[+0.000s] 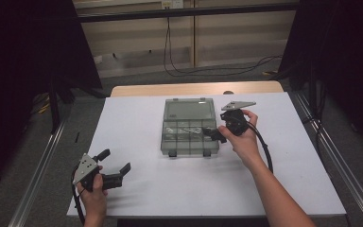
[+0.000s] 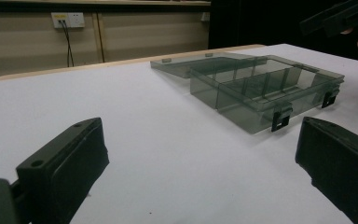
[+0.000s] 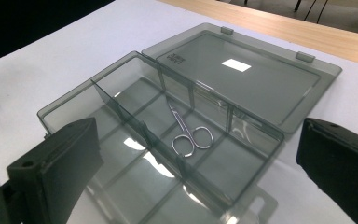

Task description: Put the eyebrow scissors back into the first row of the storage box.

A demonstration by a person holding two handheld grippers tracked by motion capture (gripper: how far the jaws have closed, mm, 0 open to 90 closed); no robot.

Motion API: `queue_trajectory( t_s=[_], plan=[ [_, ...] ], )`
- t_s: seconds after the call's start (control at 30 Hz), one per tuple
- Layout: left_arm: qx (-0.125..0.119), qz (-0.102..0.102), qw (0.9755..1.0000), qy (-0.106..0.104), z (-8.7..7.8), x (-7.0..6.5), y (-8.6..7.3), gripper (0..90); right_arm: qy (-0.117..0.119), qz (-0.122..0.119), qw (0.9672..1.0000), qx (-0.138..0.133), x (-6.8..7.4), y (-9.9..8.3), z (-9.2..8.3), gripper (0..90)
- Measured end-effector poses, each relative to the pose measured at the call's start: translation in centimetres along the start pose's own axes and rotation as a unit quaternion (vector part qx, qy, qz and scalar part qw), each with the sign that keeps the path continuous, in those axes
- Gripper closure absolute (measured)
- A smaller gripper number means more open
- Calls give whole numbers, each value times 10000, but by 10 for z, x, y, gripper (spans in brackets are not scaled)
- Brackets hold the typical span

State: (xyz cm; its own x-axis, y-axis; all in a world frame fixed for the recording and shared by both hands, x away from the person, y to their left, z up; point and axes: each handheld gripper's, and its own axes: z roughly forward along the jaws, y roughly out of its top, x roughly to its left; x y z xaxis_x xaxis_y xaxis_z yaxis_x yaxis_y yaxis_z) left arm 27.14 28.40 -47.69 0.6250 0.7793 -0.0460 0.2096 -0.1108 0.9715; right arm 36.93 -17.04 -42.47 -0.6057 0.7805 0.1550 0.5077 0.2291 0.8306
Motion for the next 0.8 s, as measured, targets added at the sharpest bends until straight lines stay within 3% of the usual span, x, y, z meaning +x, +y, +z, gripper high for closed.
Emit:
queue_trajectory(
  t_s=[0.8],
  plan=[
    [22,8,10000,-7,0,-1,0,16,-338,221,9986,-351,-16,-40,-57,0]
  ],
)
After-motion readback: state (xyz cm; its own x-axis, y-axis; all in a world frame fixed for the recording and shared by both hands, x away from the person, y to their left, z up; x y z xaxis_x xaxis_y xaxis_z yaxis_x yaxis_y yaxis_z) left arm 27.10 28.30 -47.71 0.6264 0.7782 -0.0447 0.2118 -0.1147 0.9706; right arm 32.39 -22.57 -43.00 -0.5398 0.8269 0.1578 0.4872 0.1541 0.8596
